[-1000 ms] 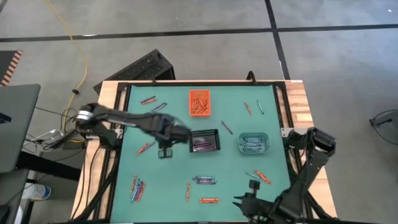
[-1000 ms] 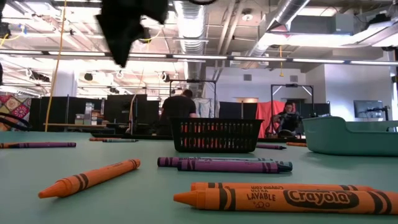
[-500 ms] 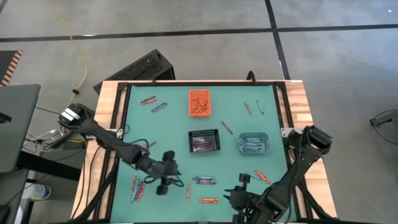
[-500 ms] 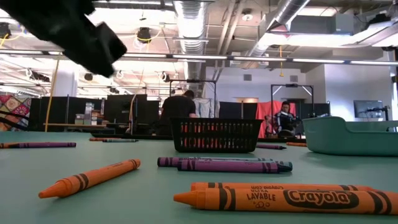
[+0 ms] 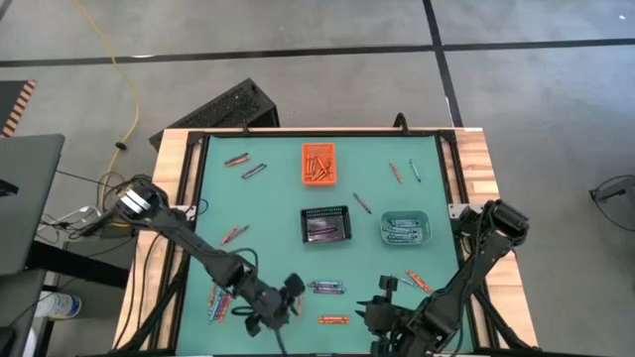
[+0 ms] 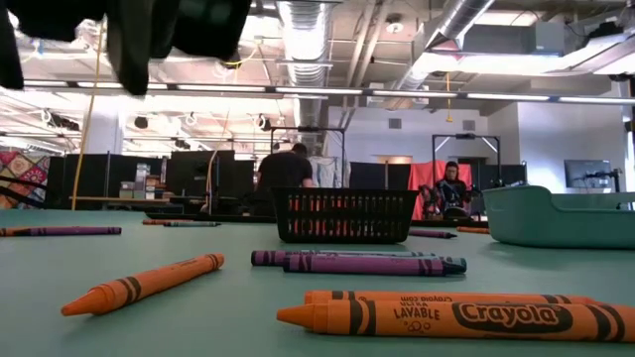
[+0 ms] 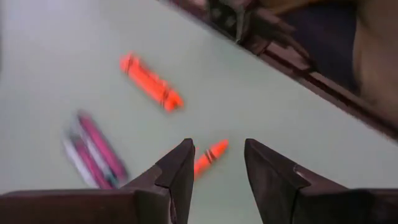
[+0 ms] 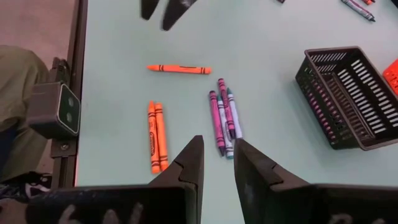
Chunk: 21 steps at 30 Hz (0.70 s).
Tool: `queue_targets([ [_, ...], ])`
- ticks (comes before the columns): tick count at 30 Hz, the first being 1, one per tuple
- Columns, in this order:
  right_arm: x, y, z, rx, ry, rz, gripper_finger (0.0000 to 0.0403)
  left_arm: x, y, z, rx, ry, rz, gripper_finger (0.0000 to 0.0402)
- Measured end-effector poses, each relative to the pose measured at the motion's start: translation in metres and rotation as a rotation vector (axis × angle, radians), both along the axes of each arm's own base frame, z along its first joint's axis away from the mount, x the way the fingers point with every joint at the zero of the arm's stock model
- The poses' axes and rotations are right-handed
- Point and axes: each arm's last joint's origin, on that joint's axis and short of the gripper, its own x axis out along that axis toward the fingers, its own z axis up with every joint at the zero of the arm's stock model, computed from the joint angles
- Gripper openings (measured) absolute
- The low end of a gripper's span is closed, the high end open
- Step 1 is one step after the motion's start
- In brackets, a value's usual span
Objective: Sort crayons
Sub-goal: Put the orange crayon into the orange bin
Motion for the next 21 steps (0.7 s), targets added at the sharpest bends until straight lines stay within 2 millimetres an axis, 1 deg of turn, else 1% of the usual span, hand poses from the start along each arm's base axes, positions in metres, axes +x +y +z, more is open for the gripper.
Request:
queue_targets([
  [3, 0.0, 0.0, 0.0, -0.001, 0.001, 0.0, 0.0082, 0.011, -0.01, 0.003, 0.119, -0.064, -0.099, 0.0124],
  [5, 0.0, 0.0, 0.0, -0.001, 0.001, 0.0, 0.0082, 0.02, -0.012, 0.003, 0.184, -0.056, -0.142, 0.0121],
  [9, 0.0, 0.0, 0.0, -0.001, 0.001, 0.0, 0.0082, 0.039, -0.009, -0.006, 0.282, 0.071, -0.202, 0.0117],
  [15, 0.0, 0.0, 0.0, -0.002, 0.002, 0.0, 0.0082, 0.067, -0.011, -0.017, 0.332, 0.201, -0.253, 0.0116],
  [19, 0.0, 0.0, 0.0, -0.002, 0.003, 0.001, 0.0082, 0.076, -0.011, -0.016, 0.37, 0.273, -0.285, 0.0116],
  [21, -0.001, 0.001, 0.0, -0.004, 0.004, 0.005, 0.0082, 0.077, -0.01, -0.015, 0.396, 0.285, -0.308, 0.0116],
])
